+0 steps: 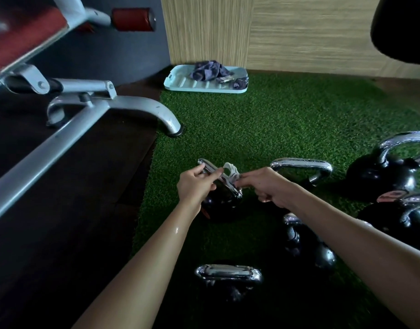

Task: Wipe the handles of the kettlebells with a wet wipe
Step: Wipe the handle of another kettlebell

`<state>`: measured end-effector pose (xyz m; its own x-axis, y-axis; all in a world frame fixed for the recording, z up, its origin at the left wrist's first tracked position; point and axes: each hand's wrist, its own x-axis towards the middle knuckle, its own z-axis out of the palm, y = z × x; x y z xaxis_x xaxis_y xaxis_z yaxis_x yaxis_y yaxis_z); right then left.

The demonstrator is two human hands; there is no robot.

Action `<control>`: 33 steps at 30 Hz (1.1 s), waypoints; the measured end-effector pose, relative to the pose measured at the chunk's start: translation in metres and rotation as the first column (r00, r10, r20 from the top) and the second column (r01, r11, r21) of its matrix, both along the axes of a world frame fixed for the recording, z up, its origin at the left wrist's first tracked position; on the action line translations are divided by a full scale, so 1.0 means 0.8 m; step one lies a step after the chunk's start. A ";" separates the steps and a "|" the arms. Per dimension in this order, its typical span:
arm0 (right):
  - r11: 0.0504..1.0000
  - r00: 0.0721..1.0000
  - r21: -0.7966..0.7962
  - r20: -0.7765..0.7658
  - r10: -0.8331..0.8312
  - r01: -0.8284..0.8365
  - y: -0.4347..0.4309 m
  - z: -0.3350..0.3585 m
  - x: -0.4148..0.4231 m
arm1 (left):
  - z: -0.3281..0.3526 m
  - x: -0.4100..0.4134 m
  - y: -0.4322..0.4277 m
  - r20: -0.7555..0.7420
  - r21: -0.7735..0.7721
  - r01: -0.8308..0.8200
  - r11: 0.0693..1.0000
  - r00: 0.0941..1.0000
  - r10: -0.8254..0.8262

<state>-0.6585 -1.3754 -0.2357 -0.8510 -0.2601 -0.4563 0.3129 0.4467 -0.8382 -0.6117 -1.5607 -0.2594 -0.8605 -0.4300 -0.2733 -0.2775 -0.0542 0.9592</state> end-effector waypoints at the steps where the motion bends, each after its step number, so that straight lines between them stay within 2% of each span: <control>1: 1.000 1.000 -0.002 0.006 -0.002 0.002 -0.005 0.000 0.005 | -0.002 0.001 -0.002 -0.001 0.015 0.000 1.000 1.000 0.000; 4: 0.999 0.998 -0.037 0.052 -0.033 0.035 -0.021 -0.011 0.014 | -0.007 0.008 -0.011 -0.010 0.040 0.008 0.999 1.000 -0.008; 8: 0.983 0.976 -0.175 0.216 -0.024 0.063 -0.030 -0.028 0.019 | -0.013 0.017 -0.027 -0.006 0.083 0.082 0.993 0.997 -0.082; 12: 0.967 0.923 -0.246 0.382 0.038 0.062 -0.029 -0.036 0.018 | -0.008 0.022 -0.034 0.029 -0.098 0.114 0.989 0.993 -0.112; 16: 0.971 0.912 -0.237 0.391 0.122 -0.028 -0.036 -0.039 0.024 | -0.013 0.036 -0.044 0.011 -0.205 0.115 0.972 0.993 -0.116; 19: 0.993 0.964 -0.113 0.258 0.067 -0.039 -0.047 -0.035 0.025 | -0.020 0.053 -0.057 -0.009 -0.159 0.118 0.980 0.993 -0.121; 21: 0.999 0.999 0.022 0.037 -0.025 0.024 -0.057 -0.033 0.014 | -0.024 0.061 -0.068 -0.026 -0.129 0.118 0.985 0.992 -0.123; 23: 0.974 0.966 0.208 -0.255 -0.036 0.092 -0.066 -0.035 -0.001 | -0.028 0.068 -0.079 -0.047 -0.114 0.127 0.985 0.990 -0.133; 25: 0.920 0.900 0.362 -0.435 0.025 0.150 -0.073 -0.039 -0.014 | -0.033 0.073 -0.084 -0.059 -0.105 0.131 0.986 0.989 -0.138; 27: 0.900 0.878 0.419 -0.469 0.097 0.124 -0.086 -0.046 -0.021 | -0.035 0.076 -0.086 -0.068 -0.064 0.127 0.990 0.989 -0.131; 30: 0.872 0.876 0.490 -0.423 0.232 0.006 -0.112 -0.065 -0.026 | -0.040 0.079 -0.085 -0.086 -0.041 0.132 0.990 0.987 -0.135; 33: 0.884 0.877 0.467 -0.419 0.235 -0.013 -0.130 -0.080 -0.033 | -0.041 0.083 -0.088 -0.097 -0.092 0.152 0.984 0.982 -0.160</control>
